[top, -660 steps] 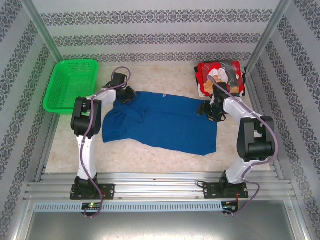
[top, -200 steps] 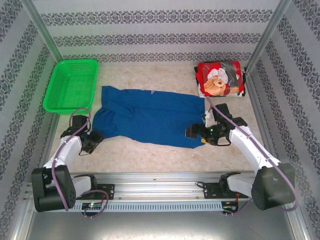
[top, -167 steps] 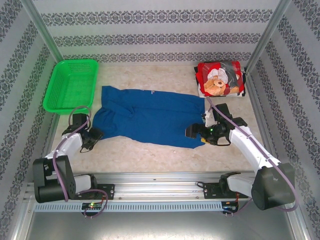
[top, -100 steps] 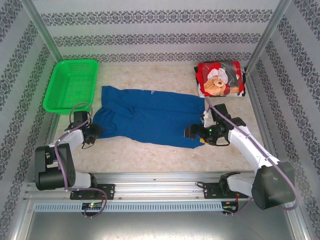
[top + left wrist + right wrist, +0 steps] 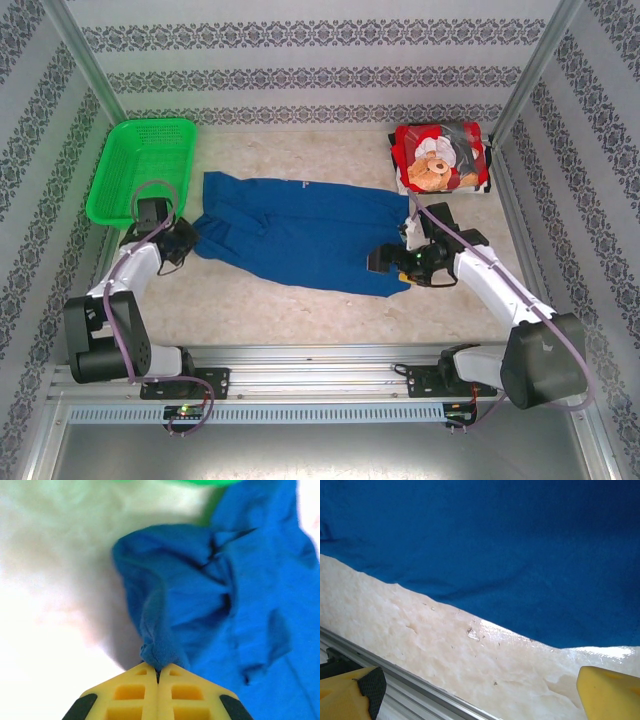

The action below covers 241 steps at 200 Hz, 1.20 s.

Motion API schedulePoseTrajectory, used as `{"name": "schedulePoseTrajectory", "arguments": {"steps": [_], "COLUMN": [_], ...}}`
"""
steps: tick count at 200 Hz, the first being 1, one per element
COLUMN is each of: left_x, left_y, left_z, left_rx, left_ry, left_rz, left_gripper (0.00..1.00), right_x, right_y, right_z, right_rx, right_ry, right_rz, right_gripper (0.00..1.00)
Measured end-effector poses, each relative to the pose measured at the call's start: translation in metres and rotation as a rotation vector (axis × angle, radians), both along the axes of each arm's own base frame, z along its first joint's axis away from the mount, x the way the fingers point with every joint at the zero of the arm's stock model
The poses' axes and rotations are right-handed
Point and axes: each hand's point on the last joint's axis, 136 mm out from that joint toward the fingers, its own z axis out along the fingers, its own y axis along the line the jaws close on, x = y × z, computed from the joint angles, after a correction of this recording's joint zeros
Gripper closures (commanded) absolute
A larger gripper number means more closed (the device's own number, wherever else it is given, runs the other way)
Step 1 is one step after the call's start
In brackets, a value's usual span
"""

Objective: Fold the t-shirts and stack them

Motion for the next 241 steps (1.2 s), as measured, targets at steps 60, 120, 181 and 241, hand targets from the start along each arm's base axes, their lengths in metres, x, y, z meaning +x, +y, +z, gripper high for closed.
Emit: {"name": "schedulePoseTrajectory", "arguments": {"steps": [60,120,181,241], "left_x": [0.038,0.077,0.107,0.129], "left_y": [-0.018,-0.019,-0.016,-0.017], "left_z": [-0.013,-0.007,-0.013,-0.024], "left_rx": [-0.046,-0.049,-0.051,-0.087], "left_ry": [0.046,0.022,0.016,0.007], "left_rz": [-0.074,-0.093,-0.094,-0.086], "left_gripper": [0.96,0.96,0.95,0.8], "right_x": [0.004,0.007,0.008,0.009], "right_y": [0.001,0.001,0.002,0.002], "right_z": [-0.002,-0.001,-0.006,-0.01], "right_rx": [-0.004,-0.004,-0.009,-0.011], "right_ry": [0.011,0.006,0.027,0.037], "right_rz": [0.003,0.006,0.006,0.006], "right_gripper": [0.02,0.02,0.02,0.02]}}
